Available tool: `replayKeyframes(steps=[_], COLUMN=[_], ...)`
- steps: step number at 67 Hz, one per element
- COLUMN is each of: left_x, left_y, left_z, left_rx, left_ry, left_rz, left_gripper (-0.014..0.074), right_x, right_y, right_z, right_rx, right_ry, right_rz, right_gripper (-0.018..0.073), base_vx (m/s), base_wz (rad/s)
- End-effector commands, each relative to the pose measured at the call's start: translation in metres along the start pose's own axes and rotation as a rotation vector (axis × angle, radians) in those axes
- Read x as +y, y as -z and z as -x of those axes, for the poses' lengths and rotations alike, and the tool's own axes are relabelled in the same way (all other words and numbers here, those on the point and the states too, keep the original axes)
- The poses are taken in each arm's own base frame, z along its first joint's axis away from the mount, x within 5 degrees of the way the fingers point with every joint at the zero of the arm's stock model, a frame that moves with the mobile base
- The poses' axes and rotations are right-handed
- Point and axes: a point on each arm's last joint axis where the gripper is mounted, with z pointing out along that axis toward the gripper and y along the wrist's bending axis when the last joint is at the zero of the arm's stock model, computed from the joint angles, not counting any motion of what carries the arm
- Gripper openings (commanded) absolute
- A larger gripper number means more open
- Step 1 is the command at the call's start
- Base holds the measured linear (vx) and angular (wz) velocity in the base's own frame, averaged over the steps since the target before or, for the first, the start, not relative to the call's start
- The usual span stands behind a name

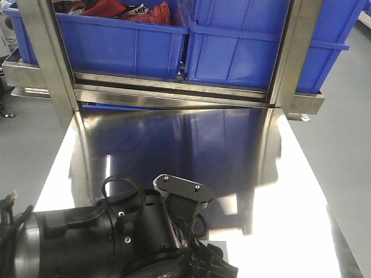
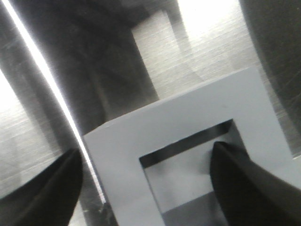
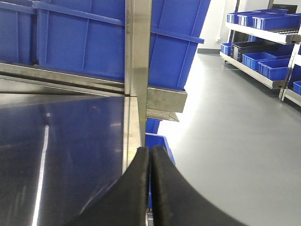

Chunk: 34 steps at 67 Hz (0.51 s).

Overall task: Sort gray base to blue bin
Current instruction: 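Close the left gripper on the frame's edge and lift it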

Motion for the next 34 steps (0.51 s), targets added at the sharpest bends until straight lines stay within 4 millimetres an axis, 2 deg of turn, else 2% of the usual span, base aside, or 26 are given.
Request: replayKeyframes(steps=[1, 22, 34], left_x=[-0.0022, -0.0015, -0.0001], left_y=[0.0107, 0.0107, 0.0142], left_z=[0.0019, 0.0023, 0.0054], left_rx=[-0.013, -0.017, -0.053], left_ry=[0.002, -0.006, -0.026], left_rz=[-0.021, -0.013, -0.006], left_gripper=[0.0428, 0.0107, 0.0000], right_x=[0.0005, 0.0005, 0.0005], right_y=[0.0006, 0.0006, 0.0006], right_z=[0.0031, 0.0031, 0.0031], right_rx=[-0.077, -0.077, -0.077], right_ry=[0.015, 0.015, 0.015], right_rz=[0.002, 0.002, 0.002], right_gripper=[-0.0009, -0.0009, -0.0009], base_vx=[0.00, 0.00, 0.00], base_wz=[0.00, 0.00, 0.00])
